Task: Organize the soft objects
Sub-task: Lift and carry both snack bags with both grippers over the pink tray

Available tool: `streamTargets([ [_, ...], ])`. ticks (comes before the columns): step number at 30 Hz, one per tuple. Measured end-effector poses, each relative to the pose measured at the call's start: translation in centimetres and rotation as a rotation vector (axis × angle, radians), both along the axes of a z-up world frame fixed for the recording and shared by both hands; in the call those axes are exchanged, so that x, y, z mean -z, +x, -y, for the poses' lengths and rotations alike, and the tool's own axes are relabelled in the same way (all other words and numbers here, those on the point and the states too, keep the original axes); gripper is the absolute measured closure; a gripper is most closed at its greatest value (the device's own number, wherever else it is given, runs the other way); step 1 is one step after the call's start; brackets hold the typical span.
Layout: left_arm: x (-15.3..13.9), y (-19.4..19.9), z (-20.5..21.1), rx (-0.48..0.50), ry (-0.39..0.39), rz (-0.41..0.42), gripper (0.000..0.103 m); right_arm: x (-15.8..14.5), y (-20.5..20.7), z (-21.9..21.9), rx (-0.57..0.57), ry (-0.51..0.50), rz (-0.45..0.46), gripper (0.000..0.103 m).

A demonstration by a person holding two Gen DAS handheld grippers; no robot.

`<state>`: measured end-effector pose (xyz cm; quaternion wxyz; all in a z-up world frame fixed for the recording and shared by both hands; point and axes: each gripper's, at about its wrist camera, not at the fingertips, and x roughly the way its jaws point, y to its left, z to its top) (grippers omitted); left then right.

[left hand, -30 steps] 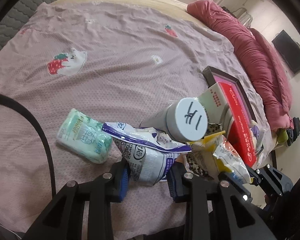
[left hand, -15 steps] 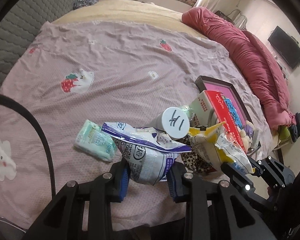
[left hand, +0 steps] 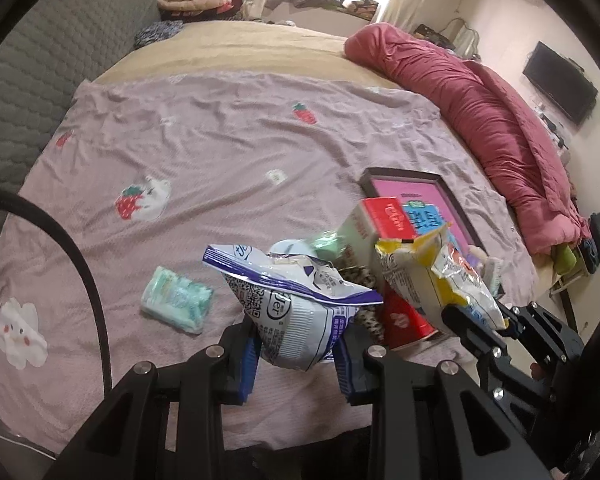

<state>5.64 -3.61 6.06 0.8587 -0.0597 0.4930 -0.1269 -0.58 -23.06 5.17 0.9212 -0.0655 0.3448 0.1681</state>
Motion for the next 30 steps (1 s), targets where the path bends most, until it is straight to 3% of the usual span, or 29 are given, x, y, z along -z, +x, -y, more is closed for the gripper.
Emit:
streamTargets([
  [11, -3.0, 0.0, 5.7, 0.108, 0.010, 0.052, 0.071, -2.8, 0.0, 7.5, 0.162, 0.112, 0.018, 0.080],
  [24, -5.1, 0.8, 11.8, 0.231, -0.021, 0.095, 0.071, -6.8, -0.6, 18.0, 0.401, 0.117, 0.089, 0.080],
  [30, -5.3, 1.3, 15.0, 0.297, -0.020, 0.103, 0.071, -7.9, -0.8, 20.9, 0.459, 0.123, 0.106, 0.080],
])
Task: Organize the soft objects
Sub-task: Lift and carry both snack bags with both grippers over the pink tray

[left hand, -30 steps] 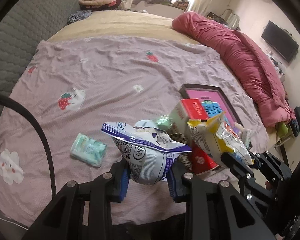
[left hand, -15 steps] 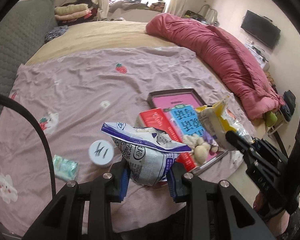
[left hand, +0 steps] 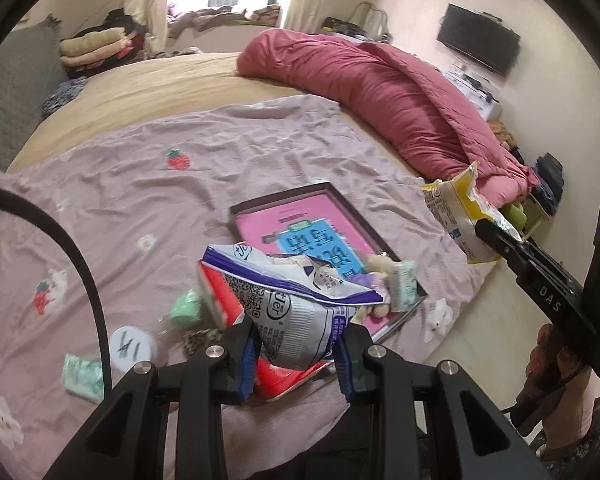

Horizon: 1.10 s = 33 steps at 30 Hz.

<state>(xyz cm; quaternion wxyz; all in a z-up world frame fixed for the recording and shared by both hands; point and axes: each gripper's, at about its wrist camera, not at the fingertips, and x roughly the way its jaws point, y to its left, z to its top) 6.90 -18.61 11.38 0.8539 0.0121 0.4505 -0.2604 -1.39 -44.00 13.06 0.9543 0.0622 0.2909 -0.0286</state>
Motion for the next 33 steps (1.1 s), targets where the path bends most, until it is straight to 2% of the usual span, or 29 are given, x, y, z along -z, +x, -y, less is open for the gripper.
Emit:
streamTargets([
  [11, 1.4, 2.3, 5.9, 0.089, 0.039, -0.011, 0.071, 0.5, 0.6, 1.3, 0.020, 0.026, -0.010, 0.080],
  [23, 7.4, 6.5, 9.8, 0.090, 0.094, -0.121, 0.071, 4.0, 2.4, 1.7, 0.019, 0.046, -0.079, 0.080],
  [33, 11.7, 9.9, 12.5, 0.091, 0.174, -0.185, 0.071, 7.0, 3.1, 1.7, 0.026, 0.052, -0.151, 0.080],
])
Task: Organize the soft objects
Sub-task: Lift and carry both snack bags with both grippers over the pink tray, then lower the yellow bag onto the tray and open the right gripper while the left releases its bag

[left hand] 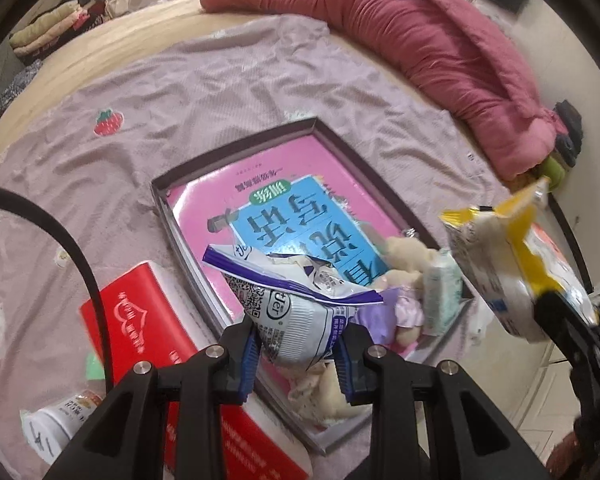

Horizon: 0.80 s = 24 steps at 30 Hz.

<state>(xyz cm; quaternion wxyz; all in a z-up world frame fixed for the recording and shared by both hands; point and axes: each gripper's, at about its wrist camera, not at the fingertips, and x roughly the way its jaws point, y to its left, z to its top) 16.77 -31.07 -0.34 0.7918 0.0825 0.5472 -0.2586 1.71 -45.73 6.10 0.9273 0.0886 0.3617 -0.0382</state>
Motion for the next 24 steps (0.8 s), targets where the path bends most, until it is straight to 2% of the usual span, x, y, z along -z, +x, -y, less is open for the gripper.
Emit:
streamTargets([
  [8, 2.5, 0.0, 1.7, 0.048, 0.057, -0.021, 0.071, 1.5, 0.6, -0.1, 0.030, -0.027, -0.025, 0.080],
  [18, 3.9, 0.5, 1.5, 0.059, 0.045, -0.055, 0.071, 4.7, 1.9, -0.4, 0.046, -0.044, -0.086, 0.080],
  [24, 4.0, 0.6, 1.5, 0.065, 0.045, -0.051, 0.071, 6.7, 2.4, -1.2, 0.043, -0.097, -0.100, 0.080],
])
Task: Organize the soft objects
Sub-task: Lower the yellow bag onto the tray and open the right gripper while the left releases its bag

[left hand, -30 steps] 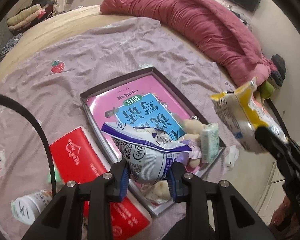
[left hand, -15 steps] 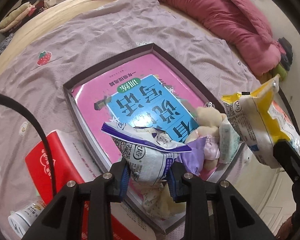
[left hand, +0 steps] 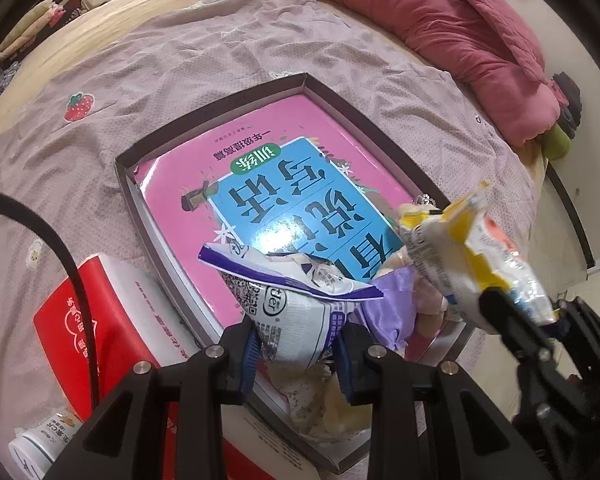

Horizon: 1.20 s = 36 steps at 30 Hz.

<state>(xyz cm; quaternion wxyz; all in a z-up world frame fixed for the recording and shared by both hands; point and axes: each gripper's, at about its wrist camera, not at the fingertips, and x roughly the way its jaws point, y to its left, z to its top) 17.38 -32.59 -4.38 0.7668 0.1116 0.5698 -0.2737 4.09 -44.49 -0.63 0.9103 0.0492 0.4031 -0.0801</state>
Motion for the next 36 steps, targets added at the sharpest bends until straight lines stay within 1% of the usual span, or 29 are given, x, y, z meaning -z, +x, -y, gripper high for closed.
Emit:
streamTargets([
  [5, 0.2, 0.0, 0.1, 0.001, 0.004, 0.003, 0.071, 1.3, 0.3, -0.7, -0.007, -0.057, -0.042, 0.080],
  [12, 0.5, 0.1, 0.0, -0.002, 0.011, 0.004, 0.071, 2.0, 0.3, -0.9, -0.042, -0.046, -0.035, 0.079],
  [19, 0.5, 0.1, 0.1, 0.001, 0.013, 0.006, 0.071, 2.1, 0.1, -2.0, -0.084, -0.076, -0.031, 0.077],
  [23, 0.5, 0.1, 0.0, -0.001, 0.013, 0.005, 0.071, 2.1, 0.1, -2.6, -0.113, -0.054, -0.026, 0.076],
  [24, 0.5, 0.1, 0.0, -0.001, 0.011, 0.004, 0.071, 2.1, 0.0, -2.8, -0.125, -0.049, -0.023, 0.076],
  [25, 0.5, 0.1, 0.0, -0.002, 0.011, 0.002, 0.071, 2.0, 0.0, -3.0, -0.136, -0.047, -0.018, 0.073],
  [28, 0.5, 0.0, -0.1, -0.001, 0.010, 0.001, 0.071, 1.7, -0.2, -3.6, -0.160, -0.038, -0.001, 0.072],
  [33, 0.6, 0.0, -0.2, 0.001, 0.012, 0.000, 0.071, 1.7, -0.1, -3.7, -0.174, -0.008, -0.007, 0.069],
  [36, 0.6, 0.1, -0.1, 0.003, 0.016, 0.000, 0.071, 1.5, -0.5, -3.3, -0.164, -0.001, -0.003, 0.062],
])
